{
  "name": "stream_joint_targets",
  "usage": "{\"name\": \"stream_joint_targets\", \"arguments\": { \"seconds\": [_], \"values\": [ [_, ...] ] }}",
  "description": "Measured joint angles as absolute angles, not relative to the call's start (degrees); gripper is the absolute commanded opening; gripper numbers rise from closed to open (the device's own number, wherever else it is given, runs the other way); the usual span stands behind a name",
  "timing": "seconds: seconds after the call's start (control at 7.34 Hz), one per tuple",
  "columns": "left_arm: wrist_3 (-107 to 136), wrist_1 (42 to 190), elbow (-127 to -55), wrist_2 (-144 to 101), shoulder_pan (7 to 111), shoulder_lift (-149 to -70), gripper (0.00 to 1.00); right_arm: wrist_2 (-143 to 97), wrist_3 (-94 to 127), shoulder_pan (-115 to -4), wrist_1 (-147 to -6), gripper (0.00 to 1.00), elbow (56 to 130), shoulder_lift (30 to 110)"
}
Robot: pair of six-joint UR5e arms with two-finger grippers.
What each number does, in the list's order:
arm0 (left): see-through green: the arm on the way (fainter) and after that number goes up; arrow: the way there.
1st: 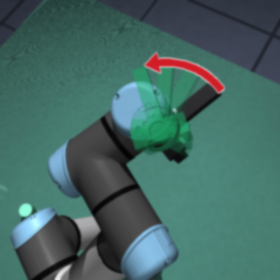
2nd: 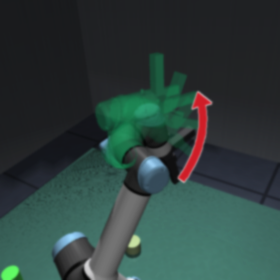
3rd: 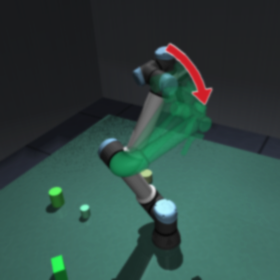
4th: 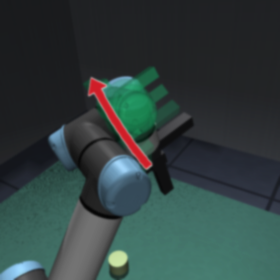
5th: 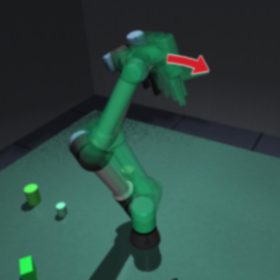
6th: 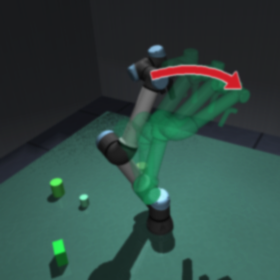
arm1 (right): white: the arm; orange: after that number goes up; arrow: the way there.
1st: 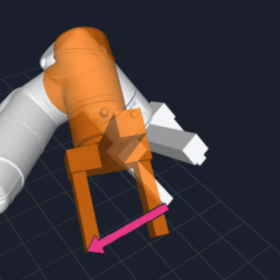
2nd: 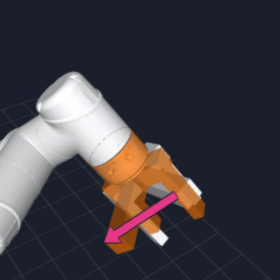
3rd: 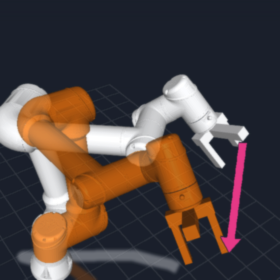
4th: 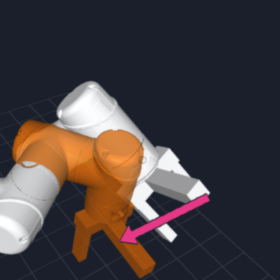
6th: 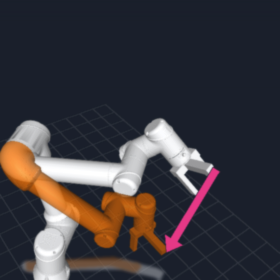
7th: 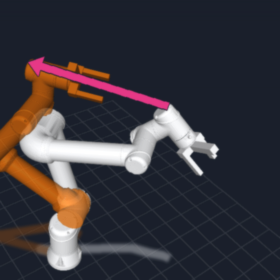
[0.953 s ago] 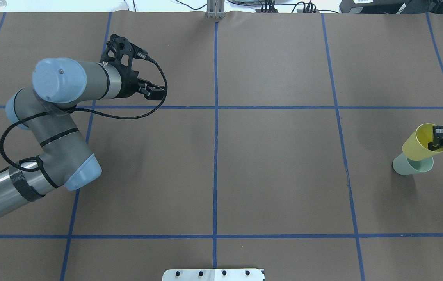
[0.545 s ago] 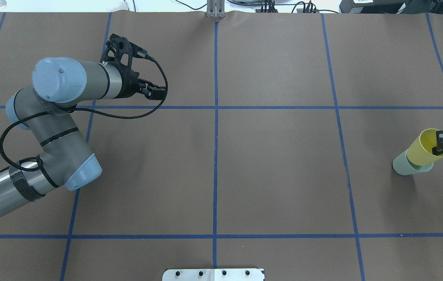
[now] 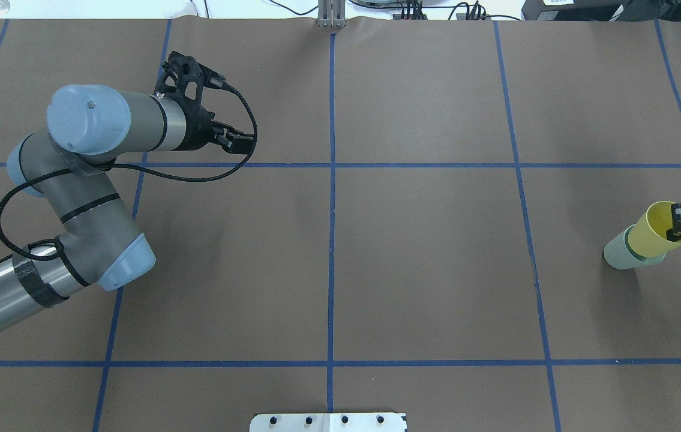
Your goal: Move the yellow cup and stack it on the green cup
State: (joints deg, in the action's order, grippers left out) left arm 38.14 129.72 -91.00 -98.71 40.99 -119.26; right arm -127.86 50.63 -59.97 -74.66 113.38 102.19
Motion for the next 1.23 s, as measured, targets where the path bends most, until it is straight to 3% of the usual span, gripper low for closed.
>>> {"name": "stream_joint_targets", "arguments": {
  "seconds": [0.82, 0.95, 1.09, 1.23],
  "values": [
    [38.29, 129.73, -91.26, -98.97, 41.13, -119.43, 1.0, -127.94, 50.65, -59.94, -74.56, 0.0, 111.68, 101.99],
    [38.44, 129.73, -91.32, -98.97, 41.13, -119.44, 1.0, -128.07, 50.68, -59.94, -74.54, 0.24, 111.53, 101.97],
    [38.57, 129.73, -91.36, -98.96, 41.13, -119.44, 1.0, -128.23, 50.7, -59.91, -74.53, 0.99, 111.44, 101.93],
    [38.66, 129.73, -91.43, -98.97, 41.13, -119.44, 1.0, -128.34, 50.73, -59.88, -74.49, 1.0, 111.25, 101.9]
  ]
}}
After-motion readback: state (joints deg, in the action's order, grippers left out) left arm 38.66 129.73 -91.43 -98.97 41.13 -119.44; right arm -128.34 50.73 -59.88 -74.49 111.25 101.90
